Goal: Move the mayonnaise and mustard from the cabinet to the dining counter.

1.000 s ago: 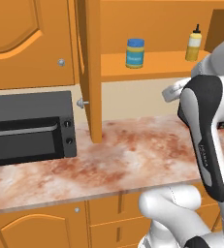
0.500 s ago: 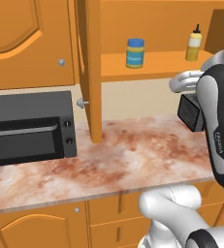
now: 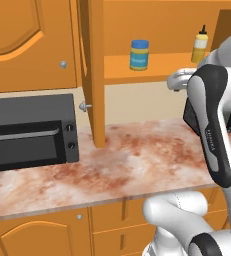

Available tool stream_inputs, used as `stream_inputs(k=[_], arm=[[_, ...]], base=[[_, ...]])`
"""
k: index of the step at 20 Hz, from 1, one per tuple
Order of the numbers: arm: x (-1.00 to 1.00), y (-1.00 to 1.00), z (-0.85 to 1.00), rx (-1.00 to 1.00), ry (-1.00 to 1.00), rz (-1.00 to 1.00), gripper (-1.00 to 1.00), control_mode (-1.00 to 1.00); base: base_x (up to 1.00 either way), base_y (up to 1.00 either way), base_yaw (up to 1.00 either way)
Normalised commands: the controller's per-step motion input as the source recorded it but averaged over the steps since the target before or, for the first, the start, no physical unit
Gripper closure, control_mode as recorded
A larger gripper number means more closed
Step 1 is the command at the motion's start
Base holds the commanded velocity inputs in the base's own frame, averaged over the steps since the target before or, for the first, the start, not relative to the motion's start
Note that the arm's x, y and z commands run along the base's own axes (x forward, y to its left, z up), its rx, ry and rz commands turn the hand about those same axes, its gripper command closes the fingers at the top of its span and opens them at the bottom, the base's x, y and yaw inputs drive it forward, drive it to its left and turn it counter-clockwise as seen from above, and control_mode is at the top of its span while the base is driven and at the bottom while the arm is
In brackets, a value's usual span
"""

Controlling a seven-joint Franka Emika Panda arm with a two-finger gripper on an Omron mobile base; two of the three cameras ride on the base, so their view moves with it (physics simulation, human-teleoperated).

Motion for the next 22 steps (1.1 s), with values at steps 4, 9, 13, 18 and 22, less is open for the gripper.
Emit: stream_inputs(k=[4,9,13,18,22], arm=[[0.24,0.0,0.0,0.01,-0.02,0.0,-1.0,-1.0],[0.2,0.0,0.03,0.05,-0.06,0.08,-1.0,-1.0],[0.09,0.0,0.15,0.01,-0.03,0.1,-1.0,-1.0],[0.13,0.03,0.21,0.0,-0.01,0.04,-1.0,-1.0],[0.28,0.26,0.11,0.0,-0.05,0.0,-1.0,-1.0]], base=[[0.0,0.0,0.0],[0.0,0.0,0.0],[0.0,0.0,0.0],[0.0,0.0,0.0],[0.0,0.0,0.0]])
